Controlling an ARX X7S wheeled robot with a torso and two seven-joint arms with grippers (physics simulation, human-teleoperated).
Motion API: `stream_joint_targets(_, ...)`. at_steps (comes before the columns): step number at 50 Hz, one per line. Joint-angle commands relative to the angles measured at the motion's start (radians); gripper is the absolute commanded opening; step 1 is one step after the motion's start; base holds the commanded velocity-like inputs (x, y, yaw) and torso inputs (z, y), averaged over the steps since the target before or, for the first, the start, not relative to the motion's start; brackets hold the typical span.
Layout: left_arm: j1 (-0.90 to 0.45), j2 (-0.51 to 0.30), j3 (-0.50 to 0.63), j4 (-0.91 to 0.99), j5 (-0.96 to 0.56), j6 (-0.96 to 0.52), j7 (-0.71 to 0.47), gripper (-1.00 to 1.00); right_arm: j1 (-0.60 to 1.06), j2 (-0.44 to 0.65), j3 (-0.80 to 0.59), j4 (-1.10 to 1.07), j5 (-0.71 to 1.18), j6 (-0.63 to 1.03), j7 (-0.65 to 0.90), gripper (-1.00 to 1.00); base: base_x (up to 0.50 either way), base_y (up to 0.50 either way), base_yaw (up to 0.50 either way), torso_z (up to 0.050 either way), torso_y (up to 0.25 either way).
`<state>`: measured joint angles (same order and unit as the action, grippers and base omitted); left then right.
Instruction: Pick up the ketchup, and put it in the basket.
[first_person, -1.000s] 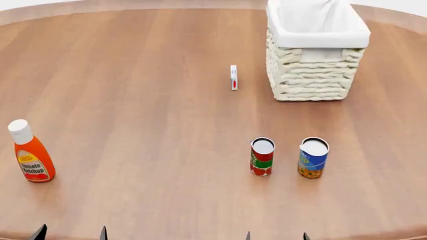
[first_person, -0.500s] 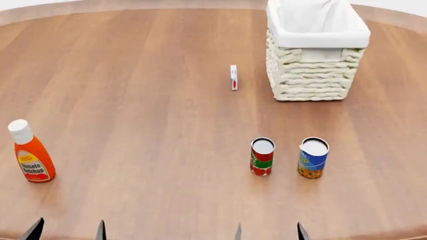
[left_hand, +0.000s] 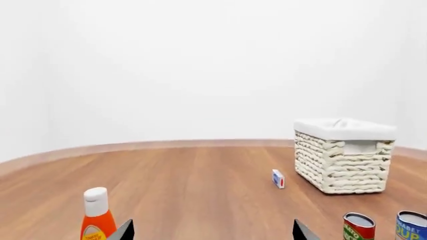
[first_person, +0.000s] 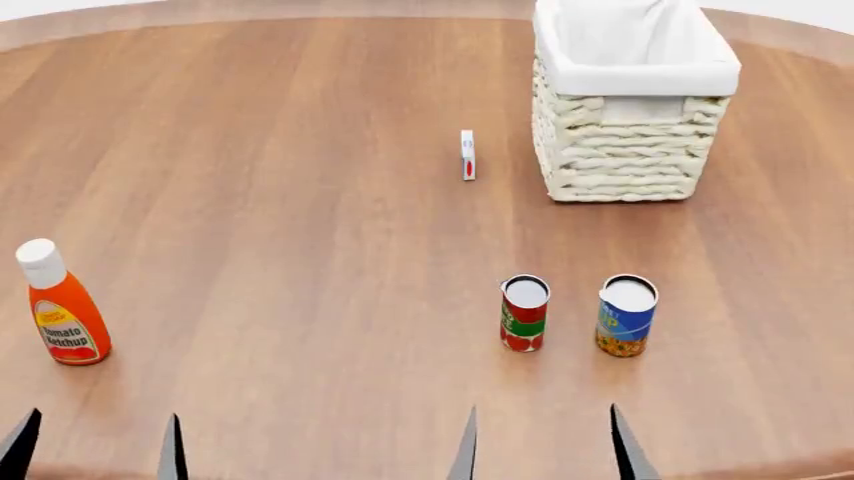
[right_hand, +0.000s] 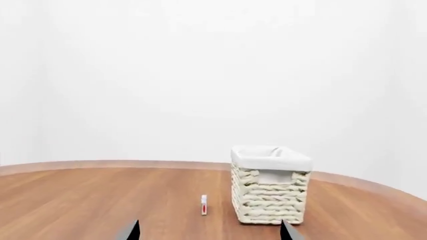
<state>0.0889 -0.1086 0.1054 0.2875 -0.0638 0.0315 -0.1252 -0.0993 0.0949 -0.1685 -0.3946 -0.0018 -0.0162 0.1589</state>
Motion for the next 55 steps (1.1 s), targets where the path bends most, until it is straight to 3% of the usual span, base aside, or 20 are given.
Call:
stream_joint_targets(1, 0.015, 0.003, -0.009, 0.021, 0.002, 0.021, 0.005, 1.0, -0.007, -0.006, 0.014, -0.04, -0.023, -0.015, 0.022, 1.0, 0.0, 0.0, 0.0, 0.0, 0.0)
stream_joint_targets(7, 0.013, -0.005, 0.006, 0.017, 0.009, 0.03, -0.003, 1.0, -0.01, 0.007, 0.007, -0.036, 0.004, -0.043, 0.018, 1.0, 0.1, 0.0, 0.0, 0.0, 0.0)
stream_joint_targets(55, 0.021, -0.051, 0.041, 0.025, -0.019, 0.064, -0.059, 1.0, 0.002, 0.06, -0.035, -0.025, 0.029, -0.032, 0.078, 1.0, 0.5, 0.0, 0.0, 0.0, 0.0)
